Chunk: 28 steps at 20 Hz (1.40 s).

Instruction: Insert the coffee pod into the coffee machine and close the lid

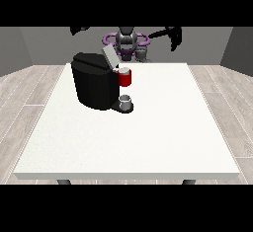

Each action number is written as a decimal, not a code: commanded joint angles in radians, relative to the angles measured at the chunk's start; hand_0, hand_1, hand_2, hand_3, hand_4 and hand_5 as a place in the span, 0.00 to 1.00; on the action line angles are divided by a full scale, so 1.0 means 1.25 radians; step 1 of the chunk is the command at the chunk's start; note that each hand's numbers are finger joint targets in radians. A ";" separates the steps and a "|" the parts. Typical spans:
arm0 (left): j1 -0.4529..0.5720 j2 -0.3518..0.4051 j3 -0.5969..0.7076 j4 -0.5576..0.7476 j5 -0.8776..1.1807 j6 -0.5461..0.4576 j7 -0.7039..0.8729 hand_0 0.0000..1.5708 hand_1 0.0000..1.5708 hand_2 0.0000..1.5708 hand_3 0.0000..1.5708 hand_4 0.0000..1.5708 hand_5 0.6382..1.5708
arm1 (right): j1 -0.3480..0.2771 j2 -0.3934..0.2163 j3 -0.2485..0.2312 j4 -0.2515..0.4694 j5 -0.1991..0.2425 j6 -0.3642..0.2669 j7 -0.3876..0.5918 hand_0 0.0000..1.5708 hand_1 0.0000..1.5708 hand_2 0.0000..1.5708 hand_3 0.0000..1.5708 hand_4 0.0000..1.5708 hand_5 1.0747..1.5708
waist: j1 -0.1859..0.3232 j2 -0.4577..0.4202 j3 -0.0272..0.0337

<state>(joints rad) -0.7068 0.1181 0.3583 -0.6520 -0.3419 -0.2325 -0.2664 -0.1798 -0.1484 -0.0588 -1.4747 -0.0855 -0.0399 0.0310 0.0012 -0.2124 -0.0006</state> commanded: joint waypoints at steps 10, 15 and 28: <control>0.128 -0.089 -0.022 -0.164 0.118 -0.051 0.046 0.00 0.00 0.00 0.00 0.09 1.00 | -0.077 -0.020 0.028 0.033 0.048 0.031 0.010 0.00 0.00 0.00 0.00 0.14 1.00 | 0.113 0.026 0.0006; 0.227 -0.077 -0.049 -0.269 0.154 -0.058 0.049 0.00 0.00 0.00 0.00 0.06 1.00 | -0.101 -0.025 0.018 0.034 0.024 0.069 0.045 0.00 0.00 0.00 0.00 0.00 1.00 | 0.104 0.035 0.0006; 0.280 -0.061 -0.081 -0.475 0.273 -0.031 0.182 0.00 0.00 0.00 0.00 0.00 1.00 | -0.211 0.009 0.006 0.182 0.035 0.069 -0.009 0.00 0.00 0.00 0.00 0.00 1.00 | 0.094 0.131 0.0005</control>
<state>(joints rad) -0.3529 0.0221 0.2442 -1.1867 -0.0485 -0.2923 -0.1040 -0.4050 -0.1615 -0.0810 -1.2577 -0.0564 0.0415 0.0114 0.1545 -0.0716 0.0002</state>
